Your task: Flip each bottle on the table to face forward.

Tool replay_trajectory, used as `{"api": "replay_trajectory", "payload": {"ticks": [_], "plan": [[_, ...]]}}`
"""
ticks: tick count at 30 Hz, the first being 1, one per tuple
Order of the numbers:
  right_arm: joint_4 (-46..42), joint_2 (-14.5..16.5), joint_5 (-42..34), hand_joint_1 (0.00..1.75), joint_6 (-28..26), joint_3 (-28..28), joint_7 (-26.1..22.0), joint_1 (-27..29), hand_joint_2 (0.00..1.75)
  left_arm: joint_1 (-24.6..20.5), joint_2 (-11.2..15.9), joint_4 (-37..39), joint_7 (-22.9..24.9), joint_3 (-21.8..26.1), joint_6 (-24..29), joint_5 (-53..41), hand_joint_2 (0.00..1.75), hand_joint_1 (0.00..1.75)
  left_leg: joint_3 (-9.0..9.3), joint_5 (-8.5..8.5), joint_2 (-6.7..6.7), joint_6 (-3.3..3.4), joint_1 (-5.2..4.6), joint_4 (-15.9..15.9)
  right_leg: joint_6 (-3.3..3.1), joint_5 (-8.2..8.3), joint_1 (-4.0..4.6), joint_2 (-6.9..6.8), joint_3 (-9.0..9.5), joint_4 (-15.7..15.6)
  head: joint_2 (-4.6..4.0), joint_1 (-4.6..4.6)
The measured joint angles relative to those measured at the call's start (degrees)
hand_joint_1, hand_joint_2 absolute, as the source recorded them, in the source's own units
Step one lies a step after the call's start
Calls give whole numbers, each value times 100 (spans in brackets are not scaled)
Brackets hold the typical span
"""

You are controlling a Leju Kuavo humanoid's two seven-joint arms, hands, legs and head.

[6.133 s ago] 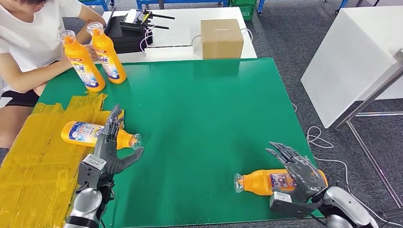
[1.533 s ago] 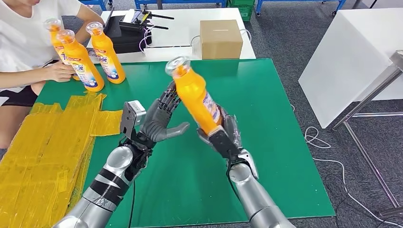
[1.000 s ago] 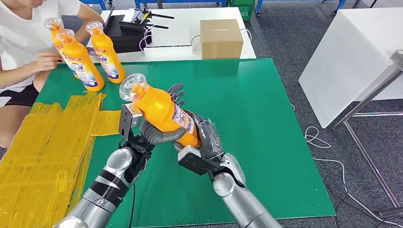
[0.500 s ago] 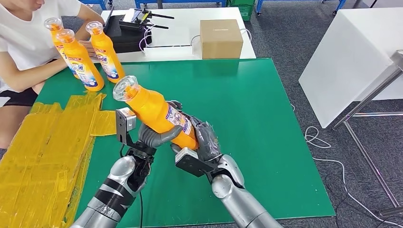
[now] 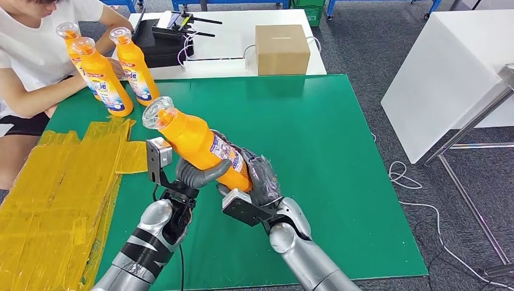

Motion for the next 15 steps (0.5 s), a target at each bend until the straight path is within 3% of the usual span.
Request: {"api": "replay_trajectory", "payload": {"ticks": [10, 14, 15], "plan": [[86, 3, -27, 175, -22, 33, 0, -56, 175, 92, -27, -89, -112, 3, 273, 187, 175, 175, 0, 0, 0, 0, 0, 0, 0, 0, 1, 0, -1, 0, 0, 1], [100, 3, -174, 0, -80, 41, -57, -55, 175, 133, -34, -162, -238, 4, 549, 119, 175, 175, 0, 0, 0, 0, 0, 0, 0, 0, 1, 0, -1, 0, 0, 1], [56, -4, -349, 0, -81, 16, -132, -16, 175, 130, -21, -179, -282, 8, 744, -42, 175, 175, 0, 0, -1, 0, 0, 0, 0, 0, 1, -1, -1, 0, 0, 1]]}}
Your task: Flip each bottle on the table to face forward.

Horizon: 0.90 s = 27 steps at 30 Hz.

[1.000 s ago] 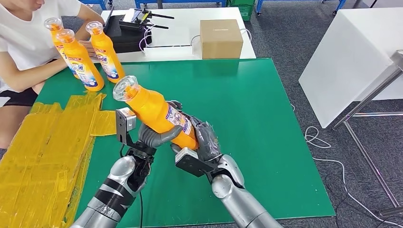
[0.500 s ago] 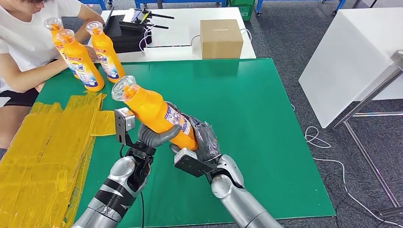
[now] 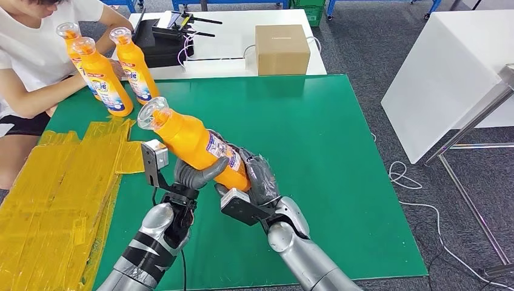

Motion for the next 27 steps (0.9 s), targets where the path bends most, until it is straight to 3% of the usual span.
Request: {"api": "replay_trajectory", "payload": {"ticks": [3, 5, 8, 12, 16, 21, 25, 27], "plan": [[-681, -189, -785, 0, 313, -220, -150, 370, 175, -83, 183, -27, -164, 81, 1095, -1329, 175, 175, -8, 0, -5, 0, 1, 0, 0, 0, -1, -9, -3, 0, 0, 3], [-1390, -396, -1001, 0, 625, -436, -100, 682, 175, -209, 417, 2, -237, 389, 1725, -2179, 175, 175, -7, -2, 16, -1, 1, 0, 0, 0, -3, 8, -9, 2, 0, 0], [-2093, -588, -1036, 0, 817, -714, -124, 998, 175, -392, 701, 81, -207, 905, 1997, -2797, 175, 175, -8, 3, 11, -1, -2, 0, -2, -1, 4, 3, -17, 3, 0, -2], [-2748, -694, -1262, 0, 1049, -931, -255, 1200, 175, -493, 902, 274, -54, 1199, 2561, -4273, 175, 175, -18, 12, -13, -6, -2, 0, -3, -2, 7, -24, -17, 5, 0, 2], [-3201, -802, -1522, 0, 1298, -1152, -277, 1331, 0, -550, 1131, 636, 298, 1429, 3192, -5969, 175, 175, -15, 12, -1, -6, -2, 0, -3, -1, 1, -15, -18, 5, 0, 1], [-3525, -872, -1596, 0, 1372, -1286, -299, 1396, 0, -590, 1346, 1252, 692, 1697, 3383, -7363, 175, 175, -16, 12, -3, -6, -2, 0, -3, -2, 3, -16, -18, 5, 0, 1], [-3711, -911, -1749, 0, 1385, -1329, -367, 1416, 175, -720, 1513, 1812, 1133, 1791, 3399, -8319, 175, 175, -16, 12, -2, -6, -2, 0, -3, -1, 3, -16, -18, 5, 0, 2], [-3791, -938, -1861, 0, 1396, -1351, -385, 1418, 175, -796, 1624, 2084, 1416, 1807, 3402, -8891, 175, 175, -16, 12, -2, -6, -2, 0, -3, -1, 3, -15, -18, 5, 0, 1]]}}
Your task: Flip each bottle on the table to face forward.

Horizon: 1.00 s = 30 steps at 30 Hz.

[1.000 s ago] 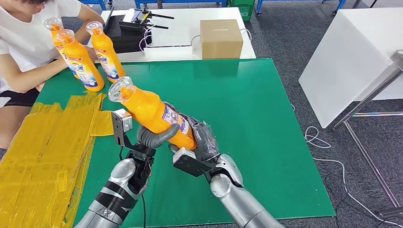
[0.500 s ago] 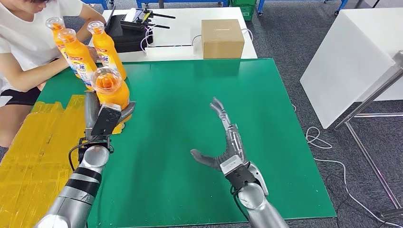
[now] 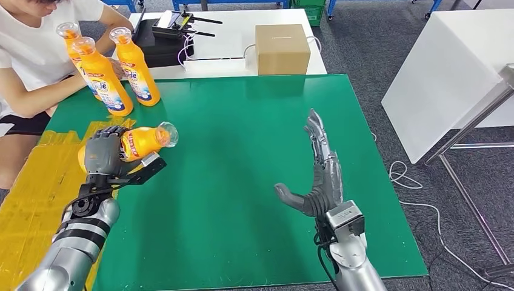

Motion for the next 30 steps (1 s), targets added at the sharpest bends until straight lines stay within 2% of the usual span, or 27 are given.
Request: {"api": "replay_trajectory", "payload": {"ticks": [5, 12, 16, 30], "plan": [[-195, -101, -294, 0, 35, -100, -62, 13, 175, -133, 342, 727, 524, -2, 3, -1068, 175, 175, 1, 0, 4, 0, 0, 0, 0, 0, 3, 4, -3, 1, 0, -1], [-296, -174, -514, 0, 74, -164, -71, 38, 175, -201, 524, 1527, 494, 12, 11, -923, 175, 174, -2, 0, 0, 0, 0, 0, 0, 0, 2, 2, -2, 1, 0, 1], [-297, -205, -628, 0, 107, -165, -71, 38, 175, -199, 563, 1800, 671, 11, 19, -1046, 175, 2, -2, 0, 0, 0, 0, 0, 0, 0, -1, 2, -2, 1, 0, 0], [-297, -300, -695, 0, 113, -165, -71, 38, 175, -125, 582, 1878, 626, 214, 34, -917, 175, 0, -2, 0, 0, 0, 0, 0, 0, 0, 0, 1, -2, 1, 0, 2]]}}
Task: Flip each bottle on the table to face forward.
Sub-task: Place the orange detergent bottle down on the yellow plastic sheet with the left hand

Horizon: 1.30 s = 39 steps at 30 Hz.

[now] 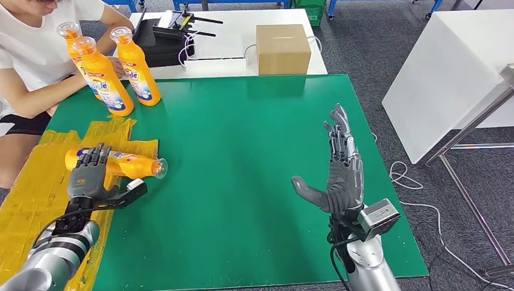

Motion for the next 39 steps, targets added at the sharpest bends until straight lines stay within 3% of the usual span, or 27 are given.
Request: {"api": "replay_trajectory", "payload": {"ticks": [11, 17, 19, 21, 23, 25, 27, 32, 39], "plan": [[0, -19, -37, 0, -10, 0, 10, -1, 175, -2, -105, 60, -386, 156, 0, 350, 175, 0, 0, 0, 0, 0, 0, 0, 0, 0, 0, 0, 0, 0, 0, -1], [5, -13, -19, 0, -51, 0, 44, 8, 175, -10, -369, -76, -1098, 526, 2, 860, 175, 0, 1, 0, 0, 0, -2, 1, 0, 0, -1, 0, 0, -1, 0, -2], [7, -10, 80, 0, -136, -8, 66, 41, 175, -2, -516, -274, -1580, 702, -77, 1286, 175, 0, 2, 0, -4, 0, -5, 2, 0, 0, -1, -3, 0, -2, 0, -1], [5, 9, 258, 0, -249, -44, 92, 114, 175, 2, -742, -508, -2356, 918, -690, 2472, 175, 0, 2, 0, -9, 0, -7, 2, 0, 0, -3, -9, 1, -2, 0, -2], [1, 46, 399, 0, -307, -102, 116, 216, 175, 120, -988, -982, -2942, 1042, -2094, 4425, 175, 0, 0, -1, -8, 1, -8, 2, 0, 0, -8, -10, 1, -2, 0, -2], [-2, 81, 461, 0, -315, -164, 136, 323, 175, 393, -1185, -1757, -3043, 991, -3509, 6290, 175, 0, -1, -3, -3, 2, -8, 1, 0, 0, -11, -6, 1, -2, 0, -1], [-7, 110, 493, 0, -313, -229, 146, 425, 175, 718, -1304, -2575, -2943, 835, -4235, 7341, 175, 0, -1, -5, 1, 4, -7, 1, 1, 0, -12, -1, -1, -2, 0, 0], [-60, 159, 551, 0, -302, -361, 149, 633, 175, 1392, -1385, -4031, -2739, 410, -4715, 8122, 175, 0, -4, -7, -1, 4, -8, 1, 2, -2, -11, 0, -5, -4, 0, -2], [-145, 206, 585, 0, -207, -511, 183, 849, 175, 2047, -1390, -5220, -2534, -269, -5113, 8651, 175, 0, -3, -6, -3, 5, -8, 0, 2, -2, -12, -1, -2, -4, 0, -2]]}}
